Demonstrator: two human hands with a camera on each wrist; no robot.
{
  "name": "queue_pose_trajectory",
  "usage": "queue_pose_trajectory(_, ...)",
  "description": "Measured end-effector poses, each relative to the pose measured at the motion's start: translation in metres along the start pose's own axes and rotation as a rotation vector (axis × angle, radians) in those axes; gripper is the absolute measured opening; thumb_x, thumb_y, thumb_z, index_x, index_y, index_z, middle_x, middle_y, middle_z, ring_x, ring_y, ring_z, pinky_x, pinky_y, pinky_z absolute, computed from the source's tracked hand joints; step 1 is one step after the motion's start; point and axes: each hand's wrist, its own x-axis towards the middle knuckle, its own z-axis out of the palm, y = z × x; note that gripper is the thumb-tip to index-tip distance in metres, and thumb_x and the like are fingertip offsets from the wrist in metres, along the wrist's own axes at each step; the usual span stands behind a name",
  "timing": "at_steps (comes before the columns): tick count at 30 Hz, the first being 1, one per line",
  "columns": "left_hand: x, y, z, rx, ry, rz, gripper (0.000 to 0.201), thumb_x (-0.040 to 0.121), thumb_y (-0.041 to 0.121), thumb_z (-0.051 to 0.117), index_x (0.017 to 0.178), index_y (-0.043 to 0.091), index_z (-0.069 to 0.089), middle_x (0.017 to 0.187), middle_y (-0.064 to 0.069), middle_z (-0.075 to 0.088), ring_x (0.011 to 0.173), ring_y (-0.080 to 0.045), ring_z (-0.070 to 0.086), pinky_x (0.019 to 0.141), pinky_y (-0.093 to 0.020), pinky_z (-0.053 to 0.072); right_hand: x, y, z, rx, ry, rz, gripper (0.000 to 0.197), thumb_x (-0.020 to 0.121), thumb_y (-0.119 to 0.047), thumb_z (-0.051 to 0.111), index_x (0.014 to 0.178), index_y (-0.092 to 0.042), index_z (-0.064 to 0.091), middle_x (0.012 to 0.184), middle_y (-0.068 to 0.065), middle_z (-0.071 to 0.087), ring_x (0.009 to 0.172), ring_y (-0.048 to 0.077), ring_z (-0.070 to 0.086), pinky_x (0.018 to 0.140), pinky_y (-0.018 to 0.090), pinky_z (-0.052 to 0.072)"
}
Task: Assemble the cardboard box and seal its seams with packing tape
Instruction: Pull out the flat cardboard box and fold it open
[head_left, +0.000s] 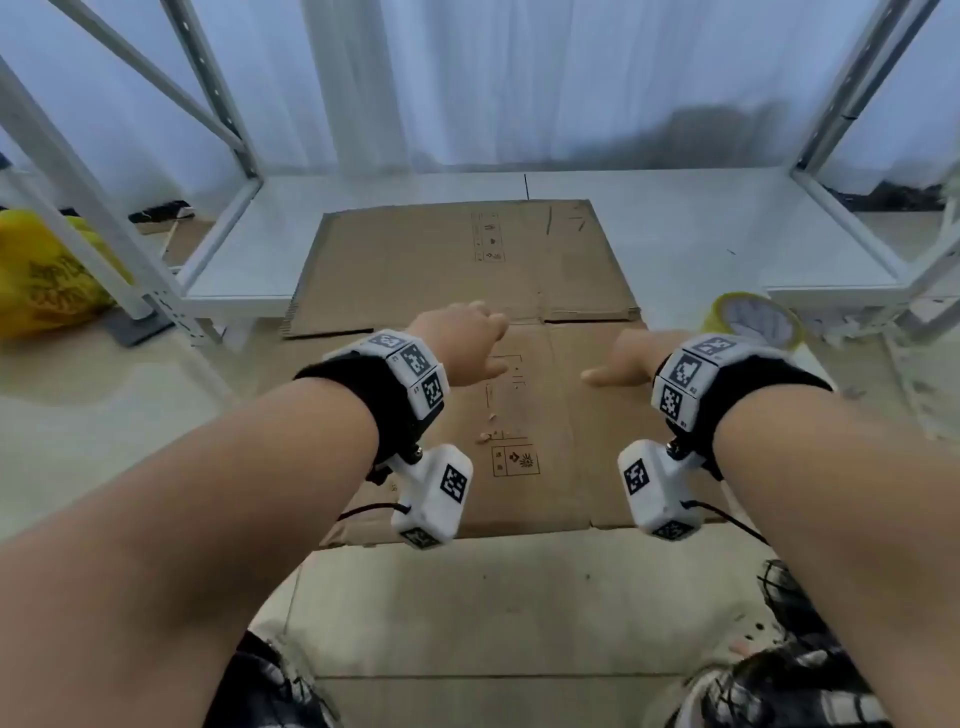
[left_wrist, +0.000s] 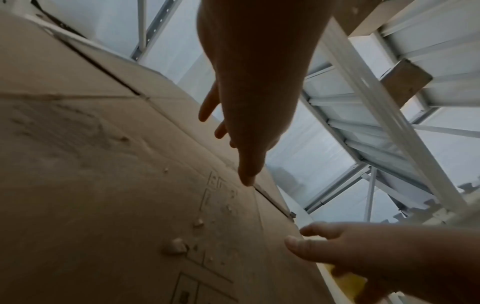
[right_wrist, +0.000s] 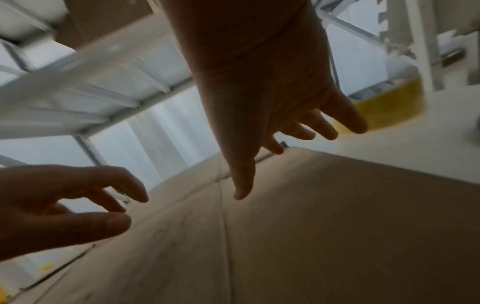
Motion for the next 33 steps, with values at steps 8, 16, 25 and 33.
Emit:
queue_pose_trajectory(8, -0.007, 0.001, 0.030, -0.074, -0.300, -0.143, 0.084, 0.081, 0.068, 0.051, 0.147, 0.023, 0.025, 0.150, -0.006, 0.029, 0.131, -0.028, 0.039, 0.102, -0.048, 0.042, 0.004, 0.004, 0.034, 0.239, 0.000, 0.272, 0.121, 0.071, -0.071, 0.064, 0.151, -0.008, -0.001, 0.147, 0.025, 0.025, 0.136, 0.040, 0.031, 0.109, 0.048, 0.030)
queue_pose_trajectory(16, -0.025, 0.003, 0.038, -0.143, -0.297, -0.185, 0.087, 0.079, 0.070, 0.052, 0.149, 0.031, 0.017, 0.149, -0.006, 0.026, 0.133, -0.029, 0.033, 0.105, -0.049, 0.038, -0.004, 0.017, 0.008, 0.533, 0.250, 0.143, 0.059, 0.086, -0.039, 0.068, 0.117, 0.010, 0.052, 0.121, 0.023, 0.058, 0.113, 0.035, 0.056, 0.081, 0.030, 0.041)
queue_pose_trajectory(25, -0.036, 0.053, 0.013, -0.104, -0.352, 0.020, 0.116, 0.068, 0.068, 0.068, 0.151, 0.023, 0.002, 0.158, -0.003, 0.006, 0.144, -0.028, 0.011, 0.114, -0.052, 0.023, -0.052, 0.013, -0.018, 0.882, 0.323, -0.137, 0.042, 0.071, -0.010, 0.065, 0.110, -0.001, 0.053, 0.107, 0.019, 0.063, 0.093, 0.034, 0.064, 0.080, 0.053, 0.056)
queue_pose_trajectory(33, -0.064, 0.022, -0.042, -0.118, -0.261, 0.039, 0.137, 0.059, 0.070, 0.072, 0.143, 0.033, -0.029, 0.157, -0.005, -0.021, 0.146, -0.025, -0.009, 0.118, -0.049, 0.010, -0.091, 0.005, -0.071, 1.011, 0.680, -0.225, 0.019, 0.084, -0.015, 0.064, 0.097, -0.001, 0.067, 0.097, 0.016, 0.069, 0.091, 0.028, 0.065, 0.086, 0.040, 0.054)
